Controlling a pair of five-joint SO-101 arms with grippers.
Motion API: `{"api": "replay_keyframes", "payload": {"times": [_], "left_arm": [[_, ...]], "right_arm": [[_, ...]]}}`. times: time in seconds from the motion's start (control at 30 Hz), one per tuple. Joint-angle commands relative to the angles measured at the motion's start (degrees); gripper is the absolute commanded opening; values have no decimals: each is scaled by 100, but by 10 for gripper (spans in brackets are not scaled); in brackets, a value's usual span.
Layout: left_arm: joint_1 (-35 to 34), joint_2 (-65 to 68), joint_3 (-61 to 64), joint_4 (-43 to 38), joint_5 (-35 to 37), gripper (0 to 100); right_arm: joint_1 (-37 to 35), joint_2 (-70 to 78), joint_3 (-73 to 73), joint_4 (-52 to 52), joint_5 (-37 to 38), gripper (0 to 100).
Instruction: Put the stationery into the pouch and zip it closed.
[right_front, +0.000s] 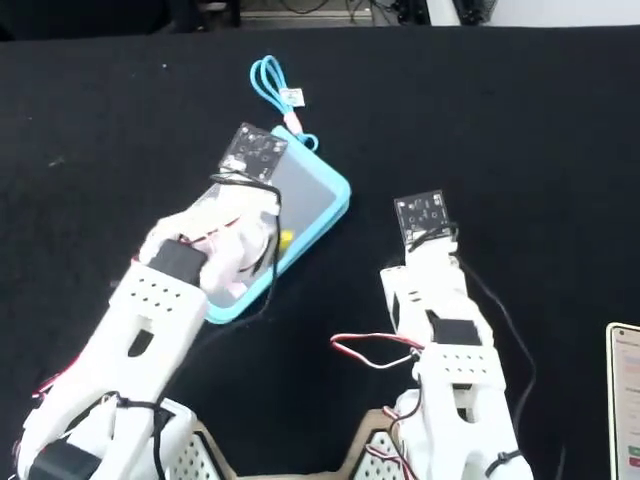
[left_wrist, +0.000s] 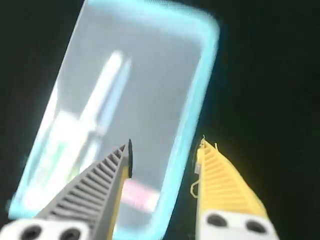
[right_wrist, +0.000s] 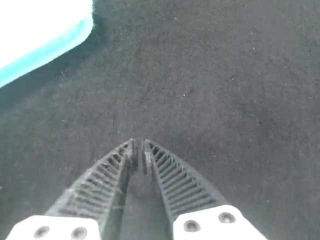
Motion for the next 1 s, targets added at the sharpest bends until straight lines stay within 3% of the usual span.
{"api": "replay_keyframes", "payload": {"times": [0.0, 0.23, 0.37, 0.6, 0.97], "left_arm": [[-585, -114, -400, 1081, 79, 210], [-1402, -1073, 268, 1538, 88, 23], [-1701, -1820, 1218, 1521, 70, 67], [-2360, -3622, 2360, 1521, 62, 66], [-2448, -7077, 4558, 1574, 53, 66]], "right_arm": [[70, -84, -48, -132, 53, 11], [-35, -84, -48, -132, 26, 11], [-492, -84, 40, -79, 9, 11], [-519, -84, 365, -132, 44, 11], [-519, -75, 462, -88, 9, 11]]}}
